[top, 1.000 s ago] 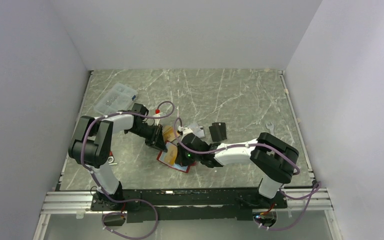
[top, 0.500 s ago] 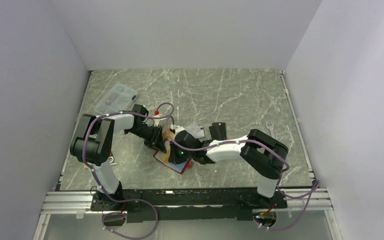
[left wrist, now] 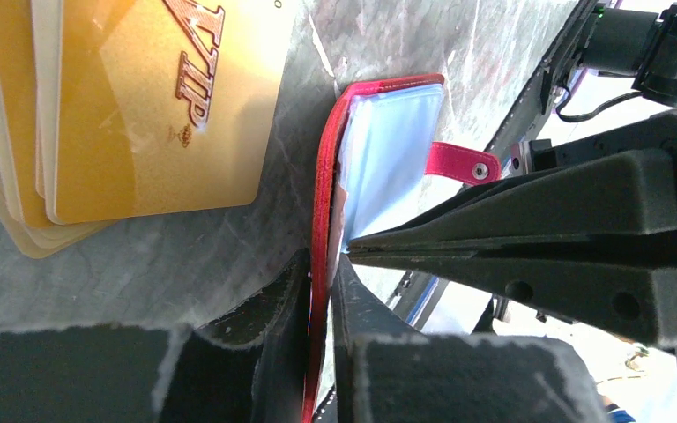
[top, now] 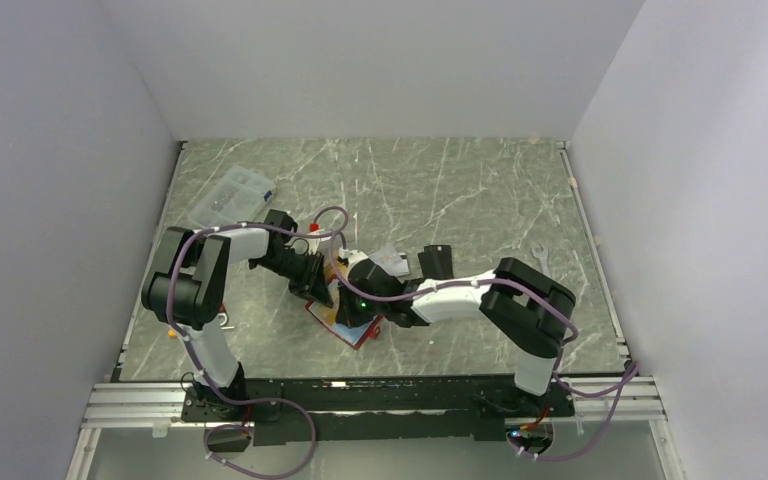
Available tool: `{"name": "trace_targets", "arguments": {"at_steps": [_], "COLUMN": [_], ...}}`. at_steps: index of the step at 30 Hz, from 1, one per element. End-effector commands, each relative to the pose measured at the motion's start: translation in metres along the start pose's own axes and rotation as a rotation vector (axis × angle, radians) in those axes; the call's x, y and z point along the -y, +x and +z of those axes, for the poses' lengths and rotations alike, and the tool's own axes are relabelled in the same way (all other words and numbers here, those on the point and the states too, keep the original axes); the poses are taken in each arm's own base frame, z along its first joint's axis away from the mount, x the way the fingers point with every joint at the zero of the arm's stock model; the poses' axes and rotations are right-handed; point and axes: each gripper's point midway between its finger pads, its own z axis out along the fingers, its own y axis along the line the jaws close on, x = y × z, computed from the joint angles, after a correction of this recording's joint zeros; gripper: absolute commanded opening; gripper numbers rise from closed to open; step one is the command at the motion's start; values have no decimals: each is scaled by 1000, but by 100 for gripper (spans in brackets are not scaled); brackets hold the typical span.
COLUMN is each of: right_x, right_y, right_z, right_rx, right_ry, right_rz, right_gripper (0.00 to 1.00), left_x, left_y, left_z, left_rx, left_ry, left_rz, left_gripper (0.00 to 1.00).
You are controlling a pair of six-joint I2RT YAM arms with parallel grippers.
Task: Put the credit cards into the card holder
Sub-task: Insert the credit card into the card holder.
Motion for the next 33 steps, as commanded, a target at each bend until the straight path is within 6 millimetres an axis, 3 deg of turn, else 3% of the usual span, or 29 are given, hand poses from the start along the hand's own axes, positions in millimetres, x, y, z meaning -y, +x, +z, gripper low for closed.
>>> {"name": "trace_targets", "arguments": {"at_steps": [1,12,15,19,22,26,33], "right_x": [7,42,37,24,14,9,13], "right_y": [3,56,40,-14,-40,-50,-36], "right_z": [-17,-38,-46,-61,-69,-77,-75], "right_rx": [10,-51,-23,104,190,256,250], "right_ry": [12,70,73,40,0,-56,-79], "right_rz": [-10,71,44,42,73,132,174], "right_gripper": [0,0,0,0,0,0,0], "left_x": [5,11,19,34,49,63,57], "left_y": [-3,-2,-2,-2,-2,-2,-13], "left_z": [-3,-4,-5,-4,-5,2,29], "left_rx": [5,10,15,14,4,-19,5], "left_ry": [17,130,186,308,414,474,373], "left_rz": [25,-33,-34,-53,-69,-59,-55], "left_gripper": [15,15,15,13,12,14,18]}}
